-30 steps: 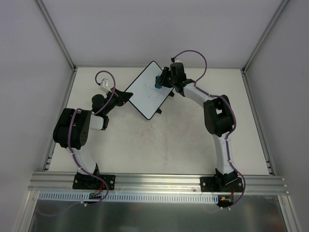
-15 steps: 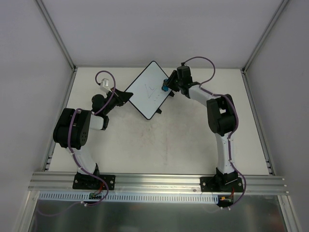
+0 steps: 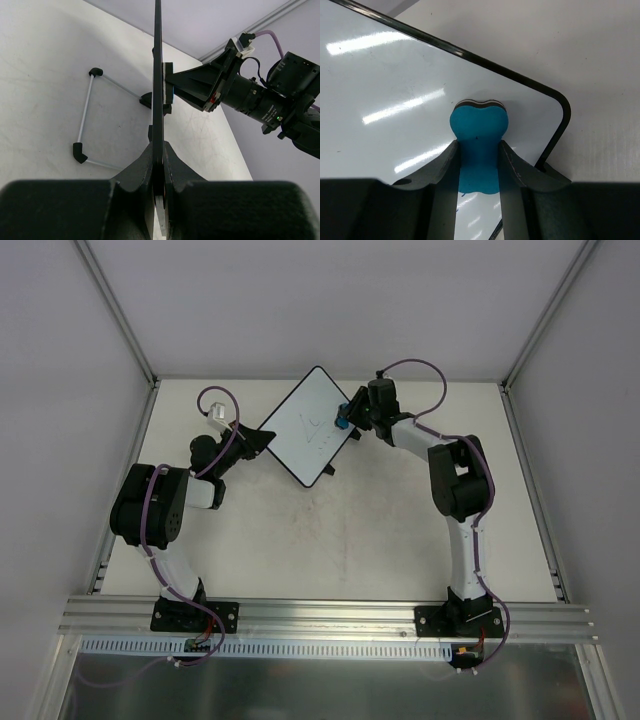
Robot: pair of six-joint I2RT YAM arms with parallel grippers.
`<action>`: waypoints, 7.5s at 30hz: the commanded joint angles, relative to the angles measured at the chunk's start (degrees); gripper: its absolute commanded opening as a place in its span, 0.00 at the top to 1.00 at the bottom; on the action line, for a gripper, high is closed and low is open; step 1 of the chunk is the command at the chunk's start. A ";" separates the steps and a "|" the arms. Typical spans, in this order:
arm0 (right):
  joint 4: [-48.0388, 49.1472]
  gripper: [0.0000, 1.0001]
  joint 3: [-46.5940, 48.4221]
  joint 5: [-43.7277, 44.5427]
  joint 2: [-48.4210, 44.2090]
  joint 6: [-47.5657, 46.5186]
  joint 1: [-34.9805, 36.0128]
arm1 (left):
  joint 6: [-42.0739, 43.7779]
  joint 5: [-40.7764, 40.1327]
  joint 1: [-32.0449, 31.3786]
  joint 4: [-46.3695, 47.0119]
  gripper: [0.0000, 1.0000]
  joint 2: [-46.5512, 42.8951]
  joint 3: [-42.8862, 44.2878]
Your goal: Erase the whiteboard
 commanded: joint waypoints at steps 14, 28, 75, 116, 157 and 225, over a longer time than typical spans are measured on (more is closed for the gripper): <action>-4.40 1.00 3.66 1.17 -2.94 -20.79 12.83 | 2.53 2.73 -1.12 4.86 1.00 0.27 1.66; -8.44 1.00 9.90 1.09 -0.84 -32.76 19.78 | 2.62 2.82 -1.21 4.24 1.00 -0.34 1.74; -3.96 1.00 -14.88 5.65 -4.00 5.48 6.33 | 1.65 2.55 -1.39 4.42 1.00 -1.49 1.13; -2.92 1.00 -8.46 4.34 -4.79 -16.16 21.71 | 2.88 2.91 -1.39 2.13 1.00 -2.72 1.48; -3.96 1.00 -18.85 11.46 -7.34 3.28 12.13 | 1.74 3.00 -1.39 3.18 1.00 -3.42 0.69; -21.27 1.00 22.13 -12.89 11.65 -1.02 -4.31 | -1.78 13.54 -0.33 2.40 1.00 1.41 4.91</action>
